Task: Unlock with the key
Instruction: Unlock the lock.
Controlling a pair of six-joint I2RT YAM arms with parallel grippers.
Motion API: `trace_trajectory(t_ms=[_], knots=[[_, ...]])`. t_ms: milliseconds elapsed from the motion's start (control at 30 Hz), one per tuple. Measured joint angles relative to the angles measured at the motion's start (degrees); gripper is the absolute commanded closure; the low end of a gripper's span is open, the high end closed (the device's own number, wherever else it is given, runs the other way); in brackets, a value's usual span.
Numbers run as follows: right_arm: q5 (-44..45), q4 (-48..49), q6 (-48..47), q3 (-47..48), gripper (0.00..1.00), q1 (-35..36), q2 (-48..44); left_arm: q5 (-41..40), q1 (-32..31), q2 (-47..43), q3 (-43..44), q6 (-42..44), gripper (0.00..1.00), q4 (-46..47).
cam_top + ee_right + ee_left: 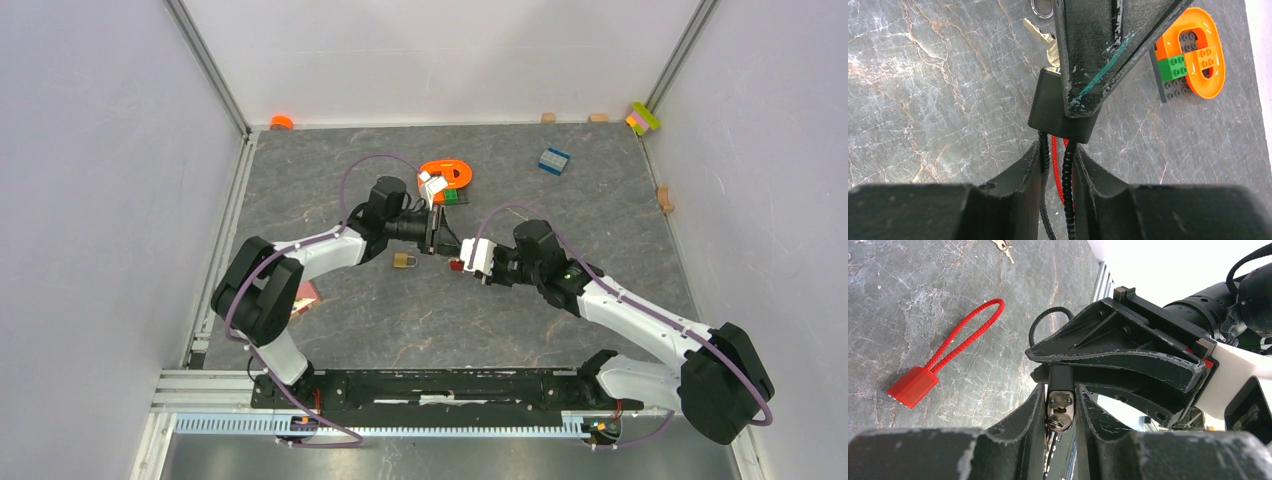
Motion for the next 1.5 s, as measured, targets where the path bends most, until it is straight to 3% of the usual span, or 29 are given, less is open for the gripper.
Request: trace_trajectory(t_ms=[467,800,1200,1400,1500], knots=[[-0.4,-2.6,-3.7,1.6,0.59,0.0,-0.1,-0.1,1.4,-1.8,-0.4,0.8,0.98,-1.8],[-0.3,-11.0,-4.9,1.8,0.52,-1.4,-1.5,-4.1,4.8,-2.0,-0.7,3.1,0.98,-3.7],[1.0,-9.7,-3.3,7.6,0.45,-1.4,3.0,-1.3,4.4,-2.0,-1.1,3.1,0.98,-2.6],[0.9,-8.2,-3.3,10.9,0.47,-1.4,6.1,0.1,4.1,-1.9,-1.1,2.1,0.98,-1.5],[0.5,-7.5,-3.3,11.7,0.62,-1.4,8.3,0.5,3.8,-1.9,-1.1,1.3,0.98,-0.4]])
